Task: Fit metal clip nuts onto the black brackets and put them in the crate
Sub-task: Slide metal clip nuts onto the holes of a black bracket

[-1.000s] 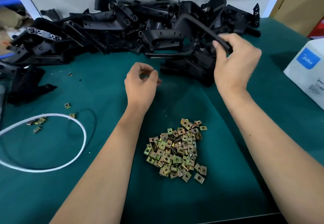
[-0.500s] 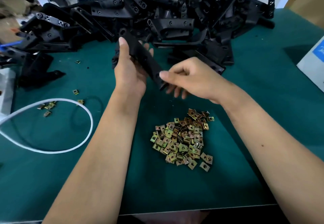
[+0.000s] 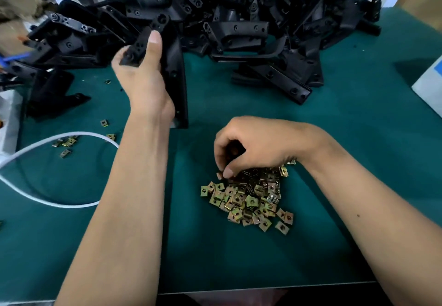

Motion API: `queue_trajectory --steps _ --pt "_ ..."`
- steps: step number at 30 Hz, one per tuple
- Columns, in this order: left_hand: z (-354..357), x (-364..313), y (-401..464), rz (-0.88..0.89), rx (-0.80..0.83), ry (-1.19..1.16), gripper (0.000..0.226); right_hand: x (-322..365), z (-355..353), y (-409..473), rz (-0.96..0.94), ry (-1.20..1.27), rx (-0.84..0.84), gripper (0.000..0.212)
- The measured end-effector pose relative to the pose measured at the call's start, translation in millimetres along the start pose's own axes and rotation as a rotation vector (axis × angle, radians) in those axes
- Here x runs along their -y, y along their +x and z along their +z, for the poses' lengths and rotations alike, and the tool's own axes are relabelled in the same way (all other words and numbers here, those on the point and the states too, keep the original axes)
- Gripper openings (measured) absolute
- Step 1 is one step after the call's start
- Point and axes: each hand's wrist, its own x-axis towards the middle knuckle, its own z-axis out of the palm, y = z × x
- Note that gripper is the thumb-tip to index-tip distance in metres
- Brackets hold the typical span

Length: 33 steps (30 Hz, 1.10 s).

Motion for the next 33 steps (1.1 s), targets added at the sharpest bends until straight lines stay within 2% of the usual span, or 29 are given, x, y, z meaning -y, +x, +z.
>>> queue_trajectory --steps 4,9,12,16,19,24,27,29,33 --pt "0.6 4.2 -6.1 0.08 0.138 0.284 0.045 -16.6 -7.6 -6.8 0.023 0.208 -0.167 0.005" --pt "-1.8 16.8 -13.0 0.29 0.306 0.644 0.012 -36.4 -8.5 -13.4 0.086 0.44 -0.421 0.014" --pt "2.3 31.3 -21.2 0.28 0.4 0.7 0.024 -43.2 -7.3 -12.3 0.087 0.614 -0.572 0.02" --pt "1.9 51.9 -37.8 0.378 0.533 0.924 0.032 -47.0 -3.3 -9.1 0.061 0.923 -0.725 0.023" --pt "0.7 58.3 -37.2 0.46 0.525 0.945 0.041 -47.0 0.9 -5.9 0.038 0.996 -0.764 0.025" --pt "-0.1 60.3 -36.4 0.482 0.528 0.988 0.045 -45.2 6.9 0.5 0.068 0.981 -0.808 0.017" --pt "-0.1 60.1 -37.9 0.493 0.521 0.954 0.036 -43.3 9.2 3.3 0.089 0.975 -0.871 0.006" --pt "0.9 59.4 -38.8 0.495 0.501 0.948 0.027 -42.7 9.8 3.9 0.089 0.972 -0.893 0.007" --pt "1.2 58.0 -38.8 0.508 0.472 0.961 0.026 -42.0 9.6 3.5 0.085 0.984 -0.871 0.017"
